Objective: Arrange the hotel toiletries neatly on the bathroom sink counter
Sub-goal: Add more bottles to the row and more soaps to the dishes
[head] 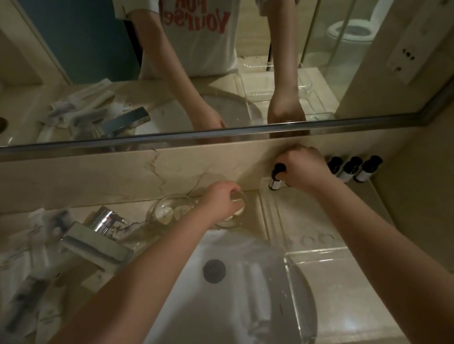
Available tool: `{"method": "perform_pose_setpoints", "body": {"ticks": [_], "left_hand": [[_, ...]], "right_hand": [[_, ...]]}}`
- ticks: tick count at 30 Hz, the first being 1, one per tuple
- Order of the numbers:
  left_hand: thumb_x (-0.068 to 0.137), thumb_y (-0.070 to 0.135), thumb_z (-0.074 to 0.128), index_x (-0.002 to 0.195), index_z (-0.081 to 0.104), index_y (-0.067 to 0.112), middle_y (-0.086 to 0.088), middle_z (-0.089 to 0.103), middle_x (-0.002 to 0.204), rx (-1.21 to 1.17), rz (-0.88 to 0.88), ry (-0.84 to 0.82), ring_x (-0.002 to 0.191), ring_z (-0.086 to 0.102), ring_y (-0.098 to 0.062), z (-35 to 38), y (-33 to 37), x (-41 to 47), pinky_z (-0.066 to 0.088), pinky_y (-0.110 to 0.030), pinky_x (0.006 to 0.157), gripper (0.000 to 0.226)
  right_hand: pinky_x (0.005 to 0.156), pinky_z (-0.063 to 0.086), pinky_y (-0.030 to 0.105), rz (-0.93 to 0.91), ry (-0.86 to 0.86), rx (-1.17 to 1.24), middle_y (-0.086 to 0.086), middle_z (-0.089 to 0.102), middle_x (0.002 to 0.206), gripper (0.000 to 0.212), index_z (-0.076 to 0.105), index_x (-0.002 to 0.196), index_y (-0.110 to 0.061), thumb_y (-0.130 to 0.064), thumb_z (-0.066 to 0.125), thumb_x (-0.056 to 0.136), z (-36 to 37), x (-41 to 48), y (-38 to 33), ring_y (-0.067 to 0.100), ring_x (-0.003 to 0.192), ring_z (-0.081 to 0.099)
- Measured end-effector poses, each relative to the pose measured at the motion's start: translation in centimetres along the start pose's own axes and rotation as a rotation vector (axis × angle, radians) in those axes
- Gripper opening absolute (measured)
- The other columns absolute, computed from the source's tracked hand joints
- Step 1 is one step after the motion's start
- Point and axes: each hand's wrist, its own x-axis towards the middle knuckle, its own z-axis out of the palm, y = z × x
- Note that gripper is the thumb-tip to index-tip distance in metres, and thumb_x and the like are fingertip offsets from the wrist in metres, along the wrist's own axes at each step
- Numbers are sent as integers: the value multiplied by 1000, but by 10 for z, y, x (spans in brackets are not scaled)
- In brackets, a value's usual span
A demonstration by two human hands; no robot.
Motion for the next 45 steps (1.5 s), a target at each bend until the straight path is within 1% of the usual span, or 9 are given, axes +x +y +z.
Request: {"method": "perform_pose_setpoints", "body": {"ticks": [5,9,13,16,19,23,30,38,45], "left_hand": [[84,20,64,126,55,9,-10,57,124,10,98,74,112,55,-25,0,45,20,47,-35,93,43],[86,33,59,105,61,11,-9,62,102,223,161,145,92,60,-27,-7,80,34,53,-36,76,30],[88,36,58,100,62,11,-7,57,88,480,182,88,80,55,-24,-8,101,42,42,-31,63,27],[89,29,59,99,63,9,-8,57,89,496,175,57,78,52,-24,-7,105,46,40,-31,64,23],[89,24,57,102,65,7,-13,62,95,482,164,26,86,58,-28,-8,107,49,41,-31,67,22],[89,22,58,99,66,7,-15,64,98,435,180,21,91,61,-30,-8,105,50,44,-31,70,20],[87,22,60,99,66,8,-15,65,98,397,191,37,91,61,-30,-5,102,52,44,-31,69,19],[86,24,61,104,65,9,-15,64,103,398,204,66,97,60,-32,-6,101,51,50,-36,78,23],[87,25,60,102,64,10,-15,64,102,440,218,79,96,60,-31,-8,103,47,49,-35,75,22]], "right_hand": [[73,37,29,-17,82,90,5,66,100,21,66,102,-18,-18,61,82,-6,-7,9,27,95,57],[82,48,37,9,160,143,5,65,111,22,67,100,-16,-12,60,80,-13,-15,27,28,102,57],[86,48,41,46,188,139,6,64,118,30,64,111,-22,-16,61,83,-11,-23,44,29,107,55],[88,45,40,45,114,114,6,58,126,34,60,119,-26,-25,61,84,-7,-21,46,28,112,51],[90,41,39,42,61,92,7,58,124,25,64,111,-25,-28,58,87,-6,-20,43,28,115,50],[89,39,37,26,64,100,6,61,117,17,67,100,-25,-26,57,87,-3,-19,41,27,115,49],[89,40,36,28,63,93,6,64,110,21,67,106,-23,-21,57,87,-1,-14,44,26,109,53],[91,37,37,40,44,110,5,63,112,21,67,105,-25,-23,57,87,-2,-15,47,26,111,51],[90,36,36,48,38,123,4,63,112,21,67,105,-25,-24,56,87,-5,-19,45,26,112,50]]}}
